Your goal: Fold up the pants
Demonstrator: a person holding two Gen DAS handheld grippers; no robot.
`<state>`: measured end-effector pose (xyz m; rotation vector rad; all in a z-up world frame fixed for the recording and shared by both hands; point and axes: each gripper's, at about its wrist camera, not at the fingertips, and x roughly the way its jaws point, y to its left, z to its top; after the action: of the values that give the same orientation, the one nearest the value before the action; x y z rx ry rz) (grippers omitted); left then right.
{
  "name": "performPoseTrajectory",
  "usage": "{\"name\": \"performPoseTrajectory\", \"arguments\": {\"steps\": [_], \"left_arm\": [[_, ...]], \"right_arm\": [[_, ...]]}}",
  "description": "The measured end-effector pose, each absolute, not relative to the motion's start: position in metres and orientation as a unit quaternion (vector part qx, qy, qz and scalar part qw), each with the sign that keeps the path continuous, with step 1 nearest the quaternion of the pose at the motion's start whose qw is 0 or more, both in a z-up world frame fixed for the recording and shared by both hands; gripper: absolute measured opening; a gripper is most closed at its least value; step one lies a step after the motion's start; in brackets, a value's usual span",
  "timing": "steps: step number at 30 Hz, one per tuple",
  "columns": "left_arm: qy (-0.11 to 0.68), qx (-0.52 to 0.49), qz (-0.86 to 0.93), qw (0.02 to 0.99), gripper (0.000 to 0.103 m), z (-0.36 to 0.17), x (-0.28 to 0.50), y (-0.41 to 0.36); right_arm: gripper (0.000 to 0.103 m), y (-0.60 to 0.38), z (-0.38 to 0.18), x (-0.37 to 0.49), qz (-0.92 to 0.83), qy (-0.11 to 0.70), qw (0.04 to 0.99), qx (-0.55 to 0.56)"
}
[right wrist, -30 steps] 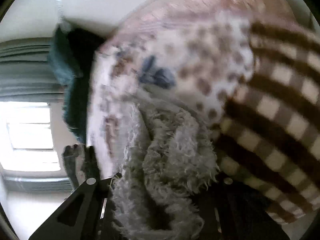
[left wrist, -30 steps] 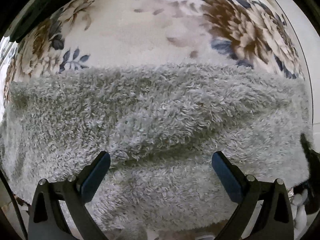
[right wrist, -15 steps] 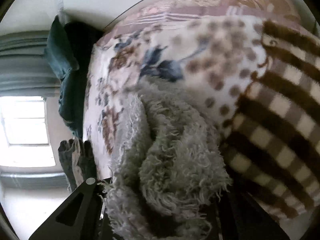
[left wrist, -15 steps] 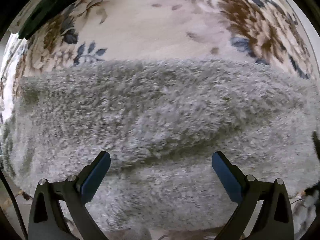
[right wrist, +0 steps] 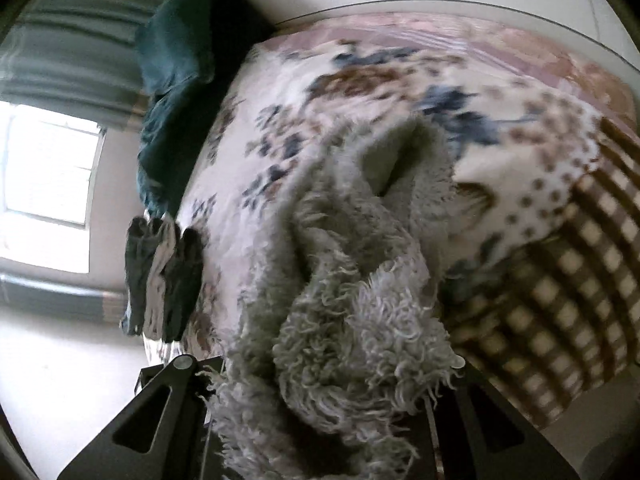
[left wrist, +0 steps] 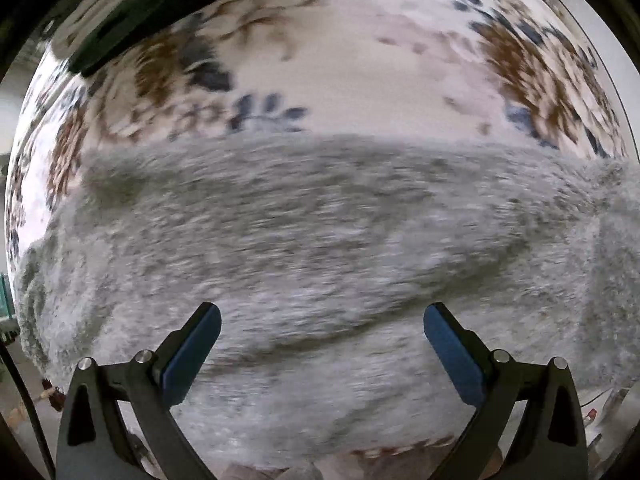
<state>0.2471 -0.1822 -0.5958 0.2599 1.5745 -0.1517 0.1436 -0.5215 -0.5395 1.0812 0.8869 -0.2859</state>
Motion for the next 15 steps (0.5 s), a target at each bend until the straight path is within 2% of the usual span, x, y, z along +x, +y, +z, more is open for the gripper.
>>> {"name": "performPoseTrajectory", "arguments": {"steps": [7,15], "left_arm": [[0.715,0.063,-0.036,0.695,0.103,-0.577,0.255,-0.051],[0.720,0.029,0.039,0.692,0.103,-0.566,0.254,0.139]], "right_arm": [[0.018,-0.417,-0.527,0.202,-0.081,0.433,0.772,0.459],[0.018,-0.213,-0.584,0.261,0.031,0.547,0.755,0.361]]}}
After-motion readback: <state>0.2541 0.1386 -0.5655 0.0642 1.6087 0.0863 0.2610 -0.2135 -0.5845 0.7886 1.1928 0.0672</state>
